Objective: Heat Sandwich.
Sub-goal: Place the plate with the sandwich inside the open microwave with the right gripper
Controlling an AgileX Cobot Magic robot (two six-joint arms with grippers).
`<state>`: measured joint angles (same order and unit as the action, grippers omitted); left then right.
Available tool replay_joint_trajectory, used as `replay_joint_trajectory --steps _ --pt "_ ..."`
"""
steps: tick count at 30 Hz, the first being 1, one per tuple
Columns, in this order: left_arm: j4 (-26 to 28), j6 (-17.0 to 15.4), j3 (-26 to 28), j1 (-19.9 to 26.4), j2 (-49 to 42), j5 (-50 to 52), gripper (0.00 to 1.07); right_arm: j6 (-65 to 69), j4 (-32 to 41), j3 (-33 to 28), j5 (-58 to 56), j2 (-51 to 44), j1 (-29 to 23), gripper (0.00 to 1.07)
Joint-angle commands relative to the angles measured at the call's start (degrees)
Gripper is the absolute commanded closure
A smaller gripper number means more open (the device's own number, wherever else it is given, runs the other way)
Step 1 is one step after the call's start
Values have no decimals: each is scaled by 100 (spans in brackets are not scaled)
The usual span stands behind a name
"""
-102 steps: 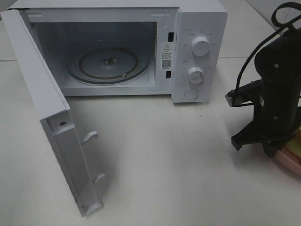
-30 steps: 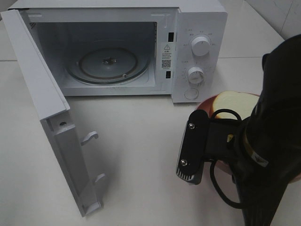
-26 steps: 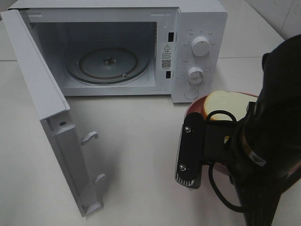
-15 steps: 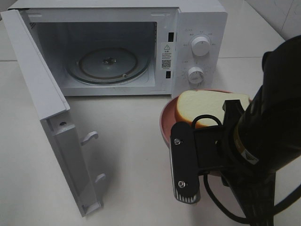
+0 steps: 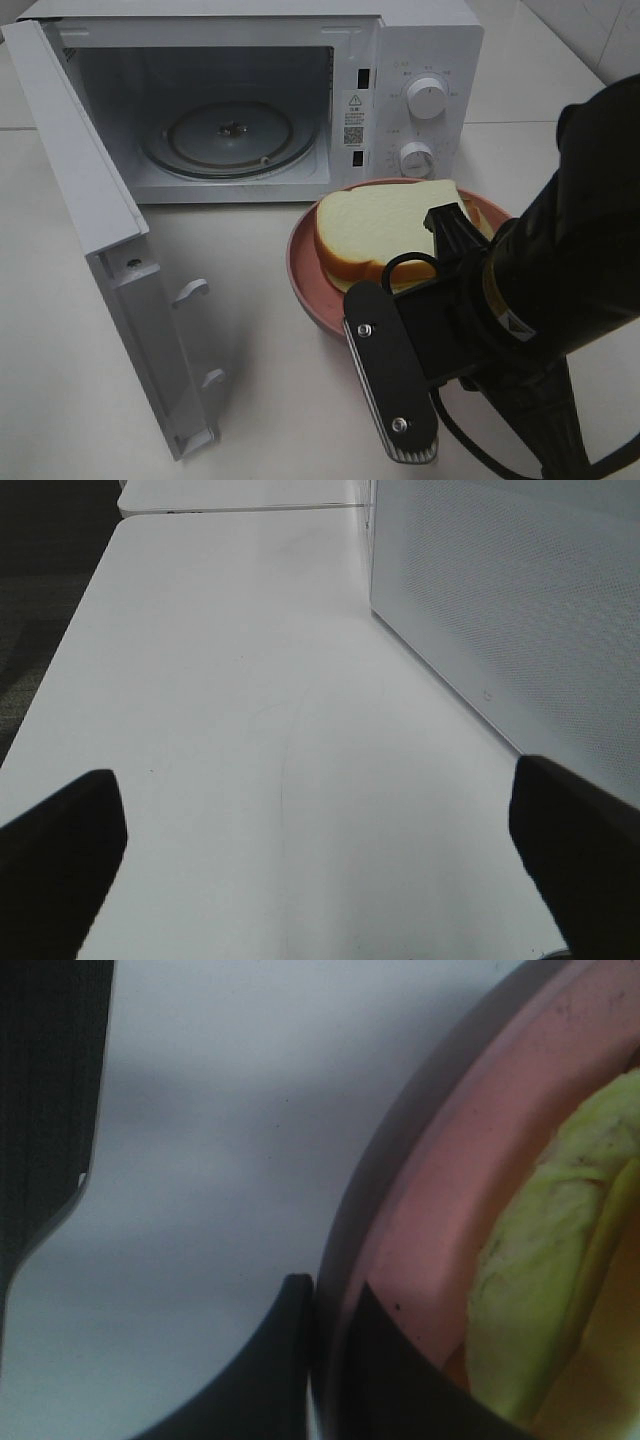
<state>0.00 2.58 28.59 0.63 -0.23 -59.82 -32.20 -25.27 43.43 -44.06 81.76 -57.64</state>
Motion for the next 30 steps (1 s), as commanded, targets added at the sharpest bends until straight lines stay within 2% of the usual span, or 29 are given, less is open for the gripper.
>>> replay_joint_trajectory --steps 1,5,11,19,30 --pt "57 -17 -29 11 -155 92 3 -441 -86 -17 195 -40 92 105" --pt "57 -17 -29 11 -155 92 3 -1123 63 -17 447 -40 470 105" --pt "57 -17 -29 11 -155 92 3 -2028 92 -17 682 -40 773 105" --pt "57 -17 -29 11 -155 92 3 -3621 619 -17 1398 -40 1324 105" --pt "57 -17 -29 11 -155 92 3 -4074 1060 -17 1507 -40 1501 105"
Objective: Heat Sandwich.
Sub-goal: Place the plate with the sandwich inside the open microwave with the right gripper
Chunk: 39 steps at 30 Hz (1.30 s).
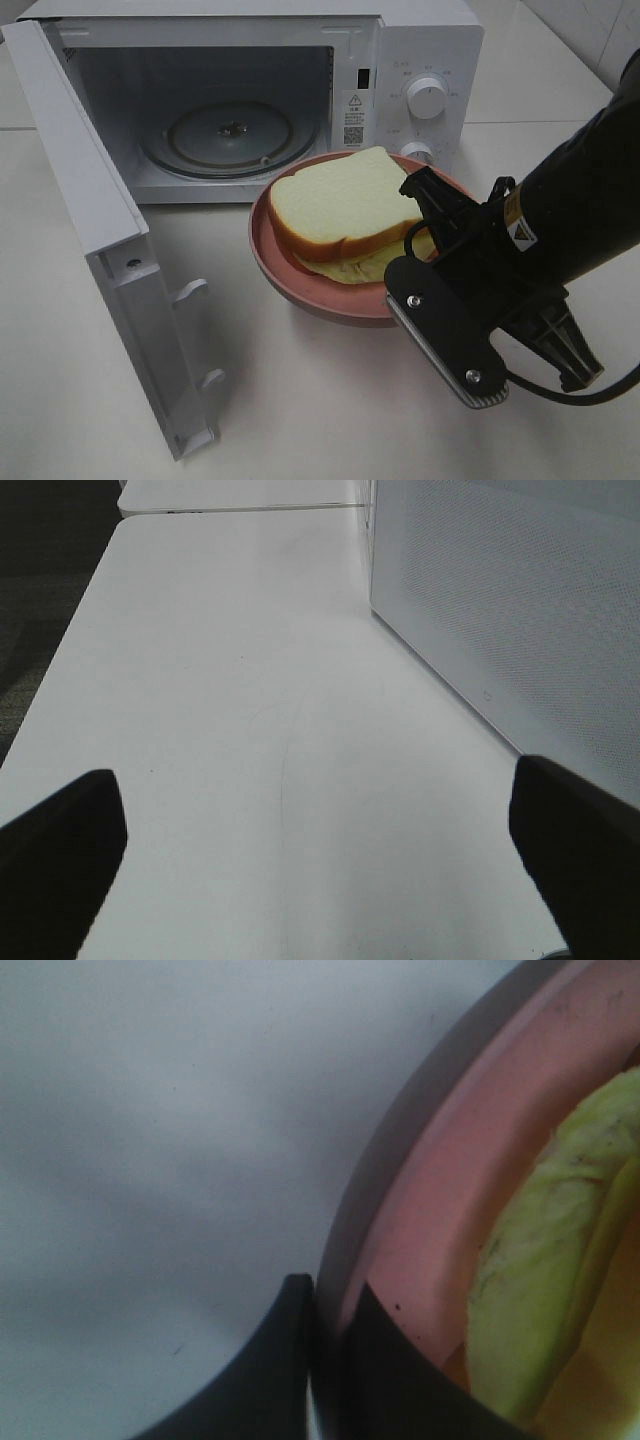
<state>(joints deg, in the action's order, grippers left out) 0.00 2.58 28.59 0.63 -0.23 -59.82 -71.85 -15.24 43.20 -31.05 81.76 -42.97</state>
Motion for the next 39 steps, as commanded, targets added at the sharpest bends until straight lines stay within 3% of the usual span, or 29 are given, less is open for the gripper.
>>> replay_joint_trajectory --steps 1,10,21,39 --pt "57 -17 -29 11 -155 92 3 -138 57 6 235 -40 34 105" --pt "57 -17 -29 11 -155 92 3 -172 103 143 458 189 29 105" --pt "57 -17 -29 11 -155 92 3 -355 527 848 539 882 17 105" --pt "57 -17 -29 11 -155 92 3 -361 544 1822 504 1736 17 107"
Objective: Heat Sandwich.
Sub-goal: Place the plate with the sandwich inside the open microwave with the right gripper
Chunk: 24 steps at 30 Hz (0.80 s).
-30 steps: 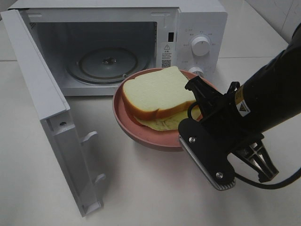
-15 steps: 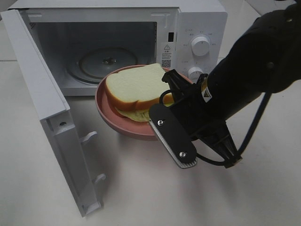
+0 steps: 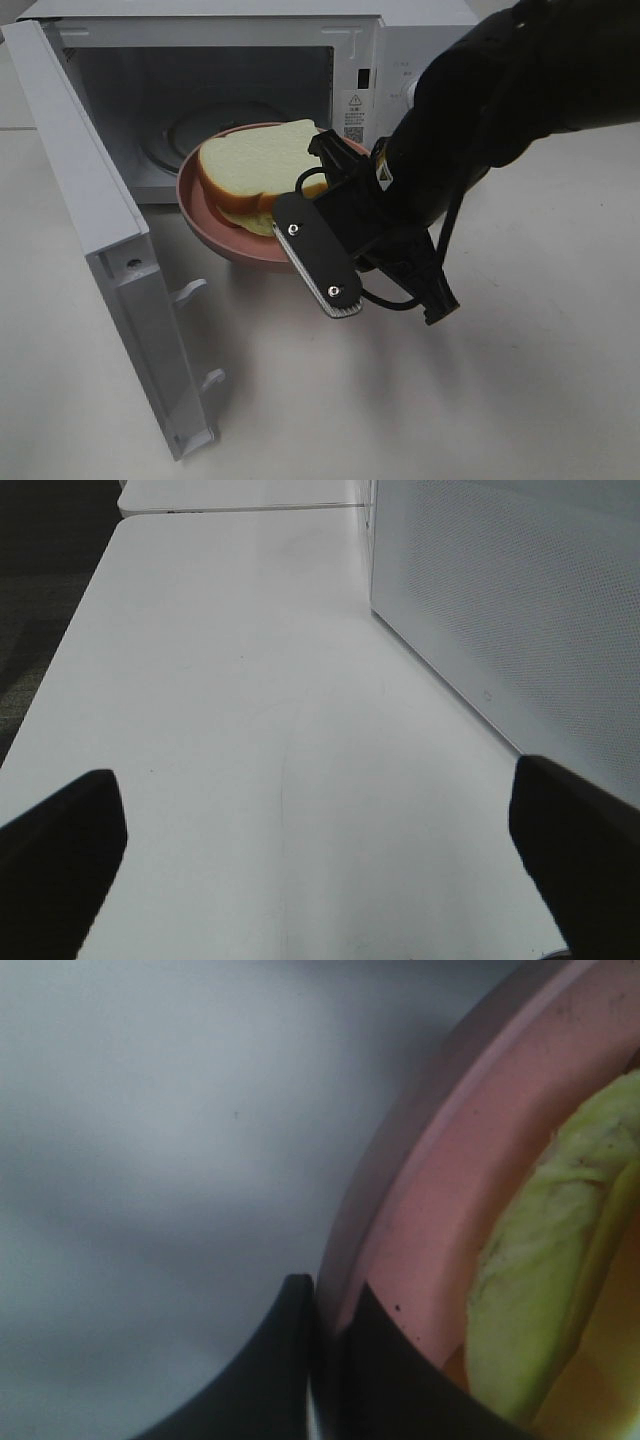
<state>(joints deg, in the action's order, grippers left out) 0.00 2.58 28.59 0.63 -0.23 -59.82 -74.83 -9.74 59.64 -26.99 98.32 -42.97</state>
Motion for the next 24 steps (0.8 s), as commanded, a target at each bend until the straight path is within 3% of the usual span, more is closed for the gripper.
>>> replay_joint_trajectory --steps 1,24 --pt "57 -17 -29 11 -155 92 3 -46 -6 241 97 126 17 107" --pt "57 -17 -29 11 -155 92 3 74 97 1868 -693 1335 17 107"
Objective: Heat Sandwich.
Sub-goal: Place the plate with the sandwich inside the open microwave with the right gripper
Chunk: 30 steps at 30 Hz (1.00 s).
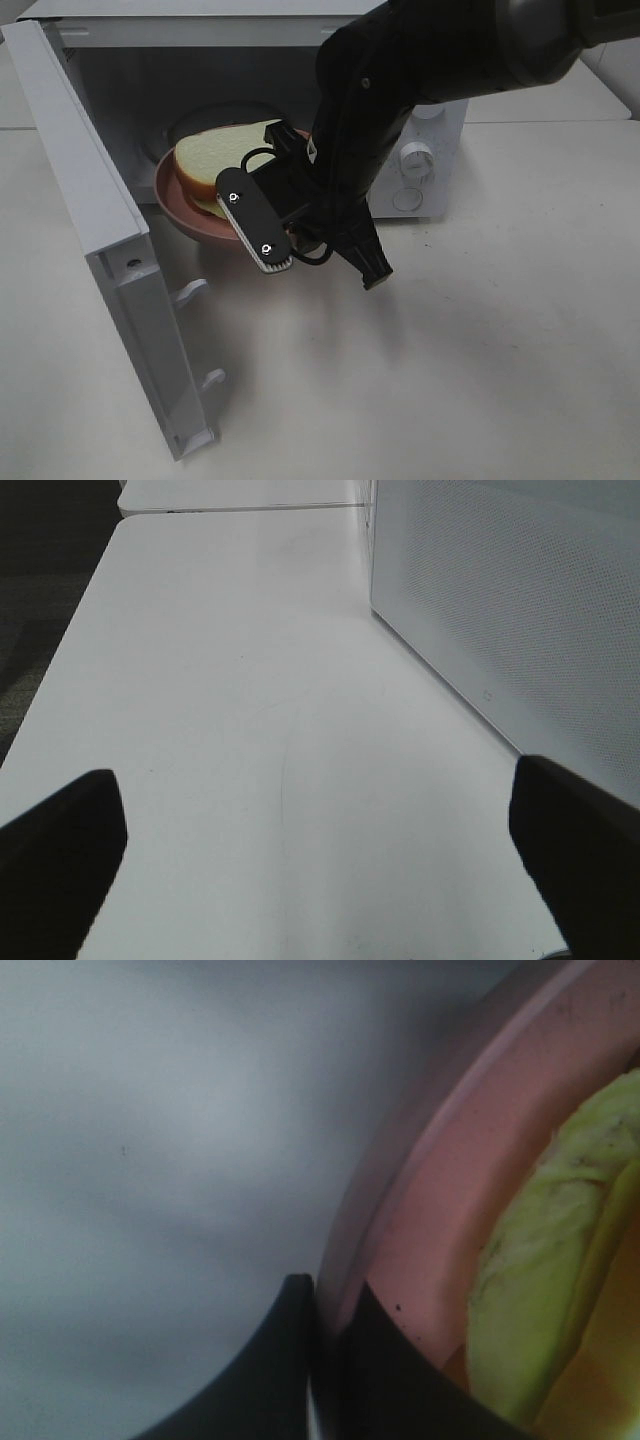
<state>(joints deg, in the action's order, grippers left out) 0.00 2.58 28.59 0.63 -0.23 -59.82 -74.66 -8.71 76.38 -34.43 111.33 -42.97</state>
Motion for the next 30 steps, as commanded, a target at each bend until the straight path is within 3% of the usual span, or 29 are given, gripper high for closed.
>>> replay_joint_trajectory --steps 1,11,30 --pt "57 -17 -29 11 -155 92 3 86 -11 269 52 80 17 107" --pt "57 -17 -29 11 -155 92 3 647 -178 1226 -332 642 23 107" --pt "57 -17 -29 11 -155 92 3 1077 -527 2412 -854 1398 34 107"
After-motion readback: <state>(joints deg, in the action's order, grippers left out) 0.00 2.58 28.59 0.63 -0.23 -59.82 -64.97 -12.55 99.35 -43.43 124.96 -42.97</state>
